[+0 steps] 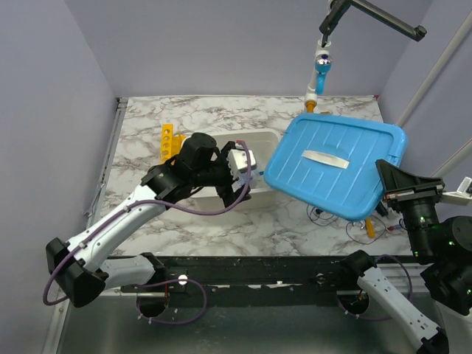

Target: Organize the chemistry lab equipment

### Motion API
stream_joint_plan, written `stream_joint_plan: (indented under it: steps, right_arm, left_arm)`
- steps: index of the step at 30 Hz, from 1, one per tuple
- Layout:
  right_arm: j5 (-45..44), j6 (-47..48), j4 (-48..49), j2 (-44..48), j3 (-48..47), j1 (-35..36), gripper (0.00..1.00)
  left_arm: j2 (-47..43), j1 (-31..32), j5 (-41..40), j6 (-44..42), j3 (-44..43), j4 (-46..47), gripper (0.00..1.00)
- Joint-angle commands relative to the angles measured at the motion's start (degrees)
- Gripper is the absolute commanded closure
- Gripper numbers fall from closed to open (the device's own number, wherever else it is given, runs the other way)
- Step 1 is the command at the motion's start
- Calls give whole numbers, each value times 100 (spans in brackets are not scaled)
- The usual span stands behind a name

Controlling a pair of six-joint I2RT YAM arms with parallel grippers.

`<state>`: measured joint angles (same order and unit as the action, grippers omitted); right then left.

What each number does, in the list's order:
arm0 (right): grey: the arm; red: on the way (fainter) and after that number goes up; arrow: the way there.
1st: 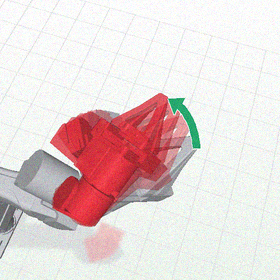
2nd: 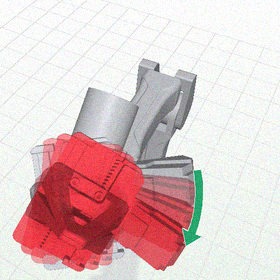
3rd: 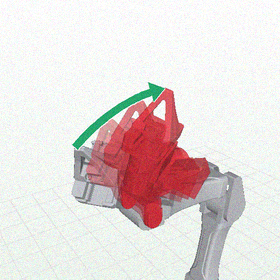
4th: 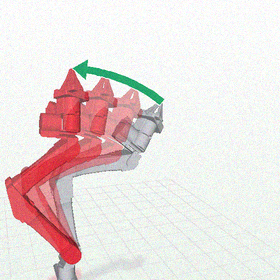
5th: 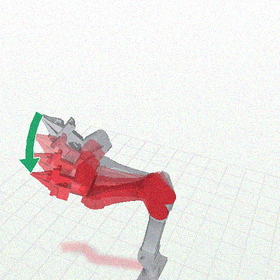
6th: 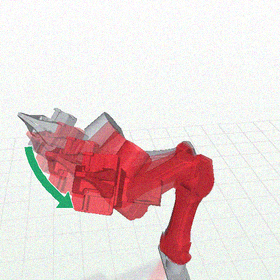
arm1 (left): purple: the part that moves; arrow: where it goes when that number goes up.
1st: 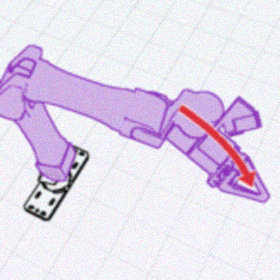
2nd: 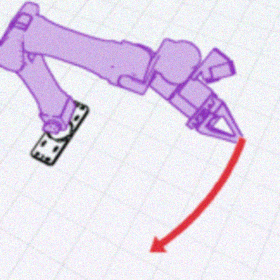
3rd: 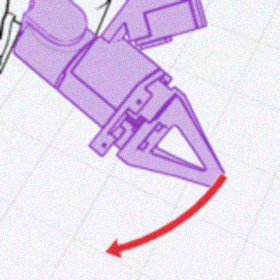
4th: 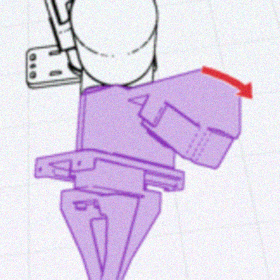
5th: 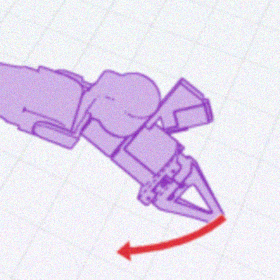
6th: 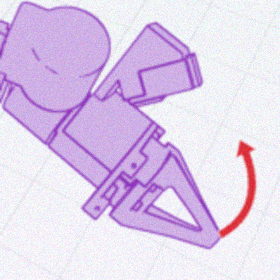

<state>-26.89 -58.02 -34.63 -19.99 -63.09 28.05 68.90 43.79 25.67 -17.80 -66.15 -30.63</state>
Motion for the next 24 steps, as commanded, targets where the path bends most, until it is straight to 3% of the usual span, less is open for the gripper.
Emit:
stream_joint_plan:
  steps: [1,6,12,18,24]
  right_arm:
    - [729,-368,335,-129,306,-12,99]
    - [1379,-783,1625,-331,1054,-11,99]
    - [2456,-1237,3634,-1388,1581,-10,99]
    - [2910,-1402,4129,-2016,1504,-10,99]
    - [3233,-1932,4821,-2318,1786,-10,99]
  left_arm:
    - [-657,-357,130,558,79,442,1]
    - [-1213,-971,-304,1634,-91,514,2]
    - [-1511,-2253,-207,3089,-666,331,1]
    - [-1443,-2991,58,3422,-635,97,2]
    - [-1565,-3570,357,3819,-66,538,2]
